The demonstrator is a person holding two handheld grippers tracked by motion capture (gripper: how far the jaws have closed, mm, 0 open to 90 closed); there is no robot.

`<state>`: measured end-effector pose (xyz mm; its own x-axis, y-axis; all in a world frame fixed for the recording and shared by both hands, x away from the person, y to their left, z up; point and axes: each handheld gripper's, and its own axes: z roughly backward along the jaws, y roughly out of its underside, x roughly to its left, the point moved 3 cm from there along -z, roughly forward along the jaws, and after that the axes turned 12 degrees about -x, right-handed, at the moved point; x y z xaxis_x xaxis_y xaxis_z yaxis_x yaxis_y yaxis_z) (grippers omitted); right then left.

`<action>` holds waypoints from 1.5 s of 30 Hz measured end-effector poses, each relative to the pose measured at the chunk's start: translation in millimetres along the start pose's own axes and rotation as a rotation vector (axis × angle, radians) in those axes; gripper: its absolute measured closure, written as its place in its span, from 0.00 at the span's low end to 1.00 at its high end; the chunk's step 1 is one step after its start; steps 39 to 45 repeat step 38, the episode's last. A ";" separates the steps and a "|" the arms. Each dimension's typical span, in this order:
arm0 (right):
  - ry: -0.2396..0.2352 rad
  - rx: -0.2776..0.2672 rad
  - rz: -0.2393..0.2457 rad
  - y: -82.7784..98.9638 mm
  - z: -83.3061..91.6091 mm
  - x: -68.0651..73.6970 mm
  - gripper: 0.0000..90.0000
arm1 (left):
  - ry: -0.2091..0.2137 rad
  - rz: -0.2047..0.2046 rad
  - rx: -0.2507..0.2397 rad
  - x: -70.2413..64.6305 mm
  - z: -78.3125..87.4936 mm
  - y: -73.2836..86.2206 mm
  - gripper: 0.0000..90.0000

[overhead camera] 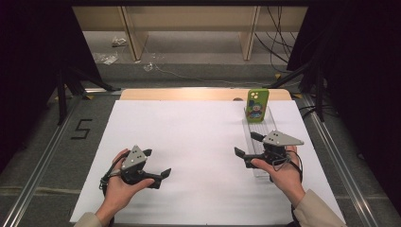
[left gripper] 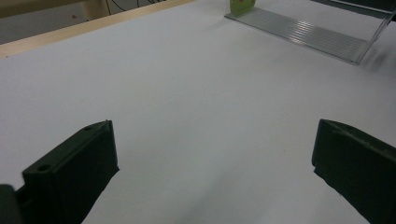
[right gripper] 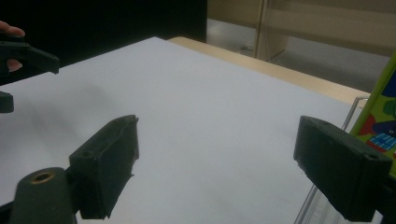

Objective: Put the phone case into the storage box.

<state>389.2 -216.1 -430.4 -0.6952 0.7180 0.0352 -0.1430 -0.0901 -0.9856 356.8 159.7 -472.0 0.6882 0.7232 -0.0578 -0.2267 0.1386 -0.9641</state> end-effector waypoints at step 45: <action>-0.033 -0.027 -0.010 9.7 17.5 6.9 0.16 | 0.007 0.008 -0.001 -0.8 -2.0 0.5 0.00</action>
